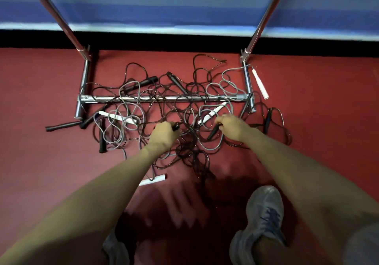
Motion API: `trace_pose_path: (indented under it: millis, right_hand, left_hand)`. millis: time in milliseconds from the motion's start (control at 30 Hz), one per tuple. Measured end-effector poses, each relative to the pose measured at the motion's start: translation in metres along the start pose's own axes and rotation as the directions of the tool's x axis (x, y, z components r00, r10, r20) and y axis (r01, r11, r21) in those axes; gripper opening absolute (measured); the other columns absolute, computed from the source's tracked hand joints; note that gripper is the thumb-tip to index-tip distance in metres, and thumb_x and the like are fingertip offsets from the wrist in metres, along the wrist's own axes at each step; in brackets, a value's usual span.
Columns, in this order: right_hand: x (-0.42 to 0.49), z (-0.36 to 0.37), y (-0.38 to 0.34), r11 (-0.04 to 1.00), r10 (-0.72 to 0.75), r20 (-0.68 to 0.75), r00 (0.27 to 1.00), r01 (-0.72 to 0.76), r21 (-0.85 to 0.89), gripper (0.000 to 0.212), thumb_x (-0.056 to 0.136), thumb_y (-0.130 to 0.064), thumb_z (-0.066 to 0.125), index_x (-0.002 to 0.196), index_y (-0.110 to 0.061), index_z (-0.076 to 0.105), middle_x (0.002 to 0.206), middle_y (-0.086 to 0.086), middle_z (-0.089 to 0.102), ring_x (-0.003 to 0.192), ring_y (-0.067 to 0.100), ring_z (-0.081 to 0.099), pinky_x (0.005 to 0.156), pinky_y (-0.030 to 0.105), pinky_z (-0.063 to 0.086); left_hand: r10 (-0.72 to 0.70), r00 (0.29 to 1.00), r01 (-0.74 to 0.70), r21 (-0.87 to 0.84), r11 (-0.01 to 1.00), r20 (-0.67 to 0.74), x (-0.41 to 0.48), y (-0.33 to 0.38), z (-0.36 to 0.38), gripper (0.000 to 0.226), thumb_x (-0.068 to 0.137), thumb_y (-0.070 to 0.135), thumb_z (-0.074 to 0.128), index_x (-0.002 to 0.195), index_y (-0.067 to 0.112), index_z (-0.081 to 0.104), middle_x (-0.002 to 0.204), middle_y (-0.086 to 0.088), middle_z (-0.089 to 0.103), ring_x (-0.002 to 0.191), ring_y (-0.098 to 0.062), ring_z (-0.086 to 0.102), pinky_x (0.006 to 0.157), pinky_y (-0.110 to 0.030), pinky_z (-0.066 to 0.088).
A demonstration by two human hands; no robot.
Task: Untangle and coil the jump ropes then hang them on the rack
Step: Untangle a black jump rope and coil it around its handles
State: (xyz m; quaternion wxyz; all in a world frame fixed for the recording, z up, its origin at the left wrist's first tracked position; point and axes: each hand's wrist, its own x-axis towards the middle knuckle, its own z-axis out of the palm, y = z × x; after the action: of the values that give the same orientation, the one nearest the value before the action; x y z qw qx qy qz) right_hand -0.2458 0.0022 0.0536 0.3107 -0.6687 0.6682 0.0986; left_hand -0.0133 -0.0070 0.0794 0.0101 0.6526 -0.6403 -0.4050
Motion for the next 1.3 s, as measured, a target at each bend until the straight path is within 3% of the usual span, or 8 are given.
trace_pose_path:
  millis: [267, 467, 600, 833, 967, 1067, 1167, 1300]
  right_hand:
    - [0.041, 0.039, 0.019, 0.941, -0.066, -0.024, 0.998, 0.054, -0.335, 0.036, 0.092, -0.004, 0.048, 0.123, -0.016, 0.06, 0.127, 0.007, 0.056, 0.121, 0.028, 0.044, 0.102, 0.04, 0.038]
    - [0.025, 0.038, 0.0, 0.867, -0.103, -0.192, 0.976, -0.007, -0.499, 0.035, 0.096, -0.007, 0.039, 0.129, -0.012, 0.049, 0.128, 0.008, 0.056, 0.128, 0.026, 0.04, 0.111, 0.041, 0.022]
    - [-0.004, 0.0, -0.017, 0.904, -0.002, -0.197, 0.98, -0.082, -0.42, 0.042, 0.092, -0.001, 0.043, 0.133, -0.01, 0.044, 0.124, 0.012, 0.059, 0.117, 0.031, 0.053, 0.099, 0.04, 0.038]
    - [-0.094, -0.1, -0.065, 0.996, 0.087, -0.325, 0.942, -0.091, 0.005, 0.034, 0.091, -0.002, 0.049, 0.125, -0.002, 0.045, 0.122, 0.02, 0.057, 0.107, 0.039, 0.059, 0.083, 0.039, 0.047]
    - [-0.144, -0.159, -0.105, 0.991, 0.048, -0.365, 0.93, 0.001, 0.134, 0.025, 0.093, -0.008, 0.049, 0.118, -0.004, 0.048, 0.113, 0.02, 0.059, 0.098, 0.035, 0.058, 0.076, 0.034, 0.043]
    - [-0.181, -0.197, -0.134, 0.962, 0.028, -0.449, 0.893, 0.098, 0.254, 0.021, 0.095, -0.016, 0.053, 0.115, -0.008, 0.055, 0.098, 0.008, 0.058, 0.083, 0.024, 0.052, 0.066, 0.028, 0.034]
    - [-0.21, -0.226, -0.16, 0.861, -0.003, -0.509, 0.861, 0.261, 0.436, 0.008, 0.096, -0.016, 0.053, 0.104, -0.013, 0.053, 0.087, 0.005, 0.059, 0.066, 0.02, 0.05, 0.057, 0.03, 0.035]
    - [-0.243, -0.232, -0.186, 0.741, -0.096, -0.787, 0.61, 0.572, 0.353, 0.008, 0.099, -0.016, 0.046, 0.106, -0.014, 0.05, 0.076, 0.0, 0.053, 0.064, 0.017, 0.045, 0.061, 0.029, 0.036]
  left_hand:
    - [-0.043, 0.999, 0.044, -0.046, 0.998, 0.023, 0.022, -0.019, 0.045, 0.018, 0.091, 0.019, 0.062, 0.097, 0.002, 0.065, 0.096, -0.022, 0.069, 0.091, -0.037, 0.064, 0.069, -0.031, 0.042]
    - [-0.047, 0.999, 0.048, -0.074, 0.996, 0.017, 0.011, -0.016, 0.04, 0.025, 0.088, 0.021, 0.067, 0.104, 0.002, 0.066, 0.103, -0.02, 0.066, 0.097, -0.034, 0.063, 0.075, -0.03, 0.045]
    - [-0.047, 0.999, 0.044, -0.108, 0.993, -0.021, -0.017, 0.006, 0.007, 0.057, 0.087, 0.036, 0.068, 0.131, 0.003, 0.053, 0.132, -0.018, 0.041, 0.112, -0.033, 0.054, 0.102, -0.028, 0.037]
    - [0.068, 0.984, -0.094, -0.157, 0.983, -0.162, -0.094, 0.064, -0.079, 0.019, 0.096, 0.012, 0.039, 0.08, 0.007, 0.049, 0.121, -0.034, 0.048, 0.098, -0.044, 0.053, 0.079, -0.035, 0.043]
    - [0.191, 0.952, -0.235, -0.169, 0.957, -0.241, -0.141, 0.09, -0.139, 0.015, 0.096, 0.008, 0.046, 0.092, 0.004, 0.06, 0.087, -0.02, 0.062, 0.067, -0.025, 0.053, 0.057, -0.028, 0.042]
    - [0.233, 0.928, -0.329, -0.344, 0.88, -0.291, -0.171, 0.105, -0.178, 0.009, 0.09, 0.009, 0.062, 0.097, 0.013, 0.066, 0.081, -0.008, 0.067, 0.071, -0.021, 0.06, 0.074, -0.035, 0.054]
    - [0.285, 0.898, -0.421, -0.465, 0.779, -0.336, -0.201, 0.12, -0.205, 0.007, 0.089, 0.007, 0.065, 0.095, 0.011, 0.065, 0.076, -0.004, 0.064, 0.07, -0.02, 0.061, 0.072, -0.031, 0.051]
    - [0.291, 0.857, -0.509, -0.616, 0.602, -0.425, -0.224, 0.129, -0.224, 0.016, 0.092, 0.012, 0.062, 0.107, 0.01, 0.065, 0.088, 0.002, 0.068, 0.082, -0.005, 0.063, 0.073, -0.019, 0.045]
